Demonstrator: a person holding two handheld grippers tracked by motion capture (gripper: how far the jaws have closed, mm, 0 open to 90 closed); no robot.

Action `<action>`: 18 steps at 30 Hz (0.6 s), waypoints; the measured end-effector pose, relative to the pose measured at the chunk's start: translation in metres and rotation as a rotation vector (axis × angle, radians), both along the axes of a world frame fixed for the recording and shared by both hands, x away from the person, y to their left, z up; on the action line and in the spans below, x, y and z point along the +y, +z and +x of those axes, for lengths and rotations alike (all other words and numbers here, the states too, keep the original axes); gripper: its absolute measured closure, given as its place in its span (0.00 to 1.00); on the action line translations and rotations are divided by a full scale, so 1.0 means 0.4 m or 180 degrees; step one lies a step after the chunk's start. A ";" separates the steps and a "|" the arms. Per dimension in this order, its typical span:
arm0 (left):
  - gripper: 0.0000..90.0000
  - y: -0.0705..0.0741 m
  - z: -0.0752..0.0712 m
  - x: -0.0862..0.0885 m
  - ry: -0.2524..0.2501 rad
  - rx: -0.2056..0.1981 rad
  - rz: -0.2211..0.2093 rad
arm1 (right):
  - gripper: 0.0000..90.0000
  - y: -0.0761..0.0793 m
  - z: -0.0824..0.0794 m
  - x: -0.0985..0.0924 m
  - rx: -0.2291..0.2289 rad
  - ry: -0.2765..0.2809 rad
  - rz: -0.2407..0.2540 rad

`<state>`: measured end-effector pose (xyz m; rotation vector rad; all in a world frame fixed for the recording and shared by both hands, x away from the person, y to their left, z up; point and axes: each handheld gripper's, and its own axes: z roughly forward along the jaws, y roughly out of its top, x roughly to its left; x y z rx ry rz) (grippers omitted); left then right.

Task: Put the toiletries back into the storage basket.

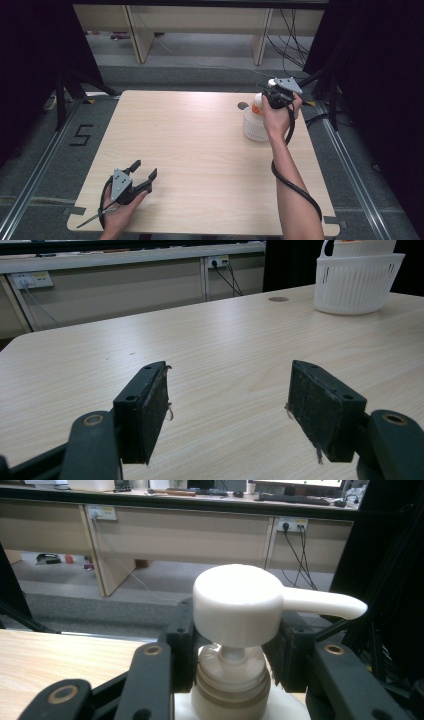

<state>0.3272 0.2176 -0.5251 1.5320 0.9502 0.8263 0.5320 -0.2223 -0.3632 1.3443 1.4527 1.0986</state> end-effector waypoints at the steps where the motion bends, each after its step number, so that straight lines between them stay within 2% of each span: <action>1: 0.35 0.000 0.000 0.000 0.0000 0.0000 0.0000 | 0.67 0.000 0.000 0.000 0.0000 0.0000 0.0000; 2: 0.36 0.000 0.000 0.000 -0.0002 0.0001 -0.0001 | 0.67 0.001 0.001 -0.005 0.0004 0.0026 -0.0072; 5: 0.36 0.000 0.000 0.000 -0.0002 0.0000 0.0001 | 0.63 0.001 0.006 -0.005 0.0038 0.0024 -0.0060; 6: 0.36 0.000 0.000 0.000 -0.0002 -0.0001 -0.0003 | 0.62 0.001 0.005 -0.002 0.0078 0.0018 -0.0012; 12: 0.36 0.000 0.000 0.000 -0.0002 0.0000 -0.0004 | 0.49 -0.001 0.009 -0.010 0.0082 -0.0010 -0.0063; 14: 0.35 0.000 0.000 0.000 -0.0002 0.0001 0.0001 | 0.47 -0.001 0.009 -0.009 0.0058 -0.0024 -0.0046; 15: 0.36 0.000 0.000 0.000 -0.0002 0.0001 0.0000 | 0.43 0.000 0.007 -0.010 0.0078 -0.0046 -0.0034; 18: 0.36 0.000 0.000 0.000 0.0004 0.0001 -0.0004 | 0.39 -0.001 0.004 -0.013 0.0123 -0.0060 0.0021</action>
